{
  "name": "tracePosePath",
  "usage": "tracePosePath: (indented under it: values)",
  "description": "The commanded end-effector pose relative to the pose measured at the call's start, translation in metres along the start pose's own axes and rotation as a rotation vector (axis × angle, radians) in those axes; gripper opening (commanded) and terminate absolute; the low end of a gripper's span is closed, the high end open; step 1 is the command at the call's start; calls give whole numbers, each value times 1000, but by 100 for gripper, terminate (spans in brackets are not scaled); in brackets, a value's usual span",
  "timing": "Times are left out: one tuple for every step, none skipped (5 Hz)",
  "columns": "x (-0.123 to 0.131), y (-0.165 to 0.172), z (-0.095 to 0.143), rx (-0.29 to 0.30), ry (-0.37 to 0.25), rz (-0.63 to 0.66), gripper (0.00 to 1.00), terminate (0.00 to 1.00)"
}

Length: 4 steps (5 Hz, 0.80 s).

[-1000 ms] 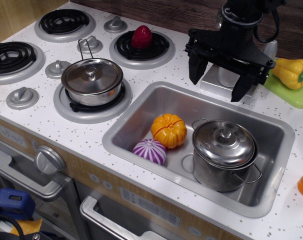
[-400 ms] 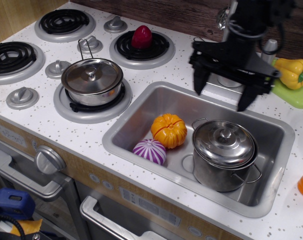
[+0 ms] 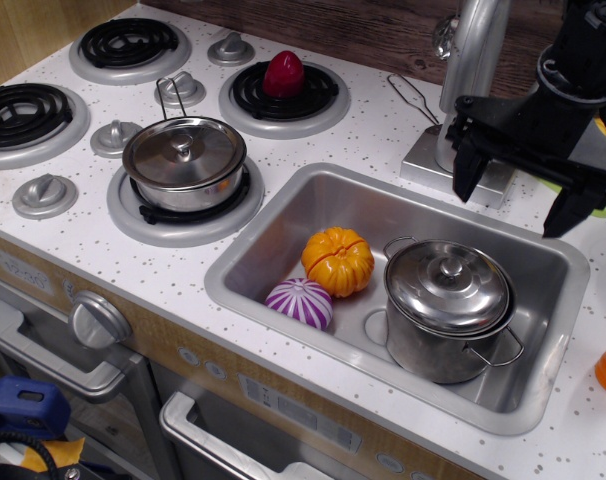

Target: Turn faucet front to left

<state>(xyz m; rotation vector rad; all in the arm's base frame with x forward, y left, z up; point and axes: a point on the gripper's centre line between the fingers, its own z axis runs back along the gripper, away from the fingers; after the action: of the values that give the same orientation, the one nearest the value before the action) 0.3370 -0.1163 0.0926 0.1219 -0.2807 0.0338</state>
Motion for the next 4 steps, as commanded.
tracePosePath:
  values:
    - [32,-4,13,-12,-135,-39,100,0]
    - [44,-2,15,-22,-173,-66,100,0]
    - [49,6,15,-29,-192,-90,100,0]
    - [52,18,15,-38,-210,-116,100,0]
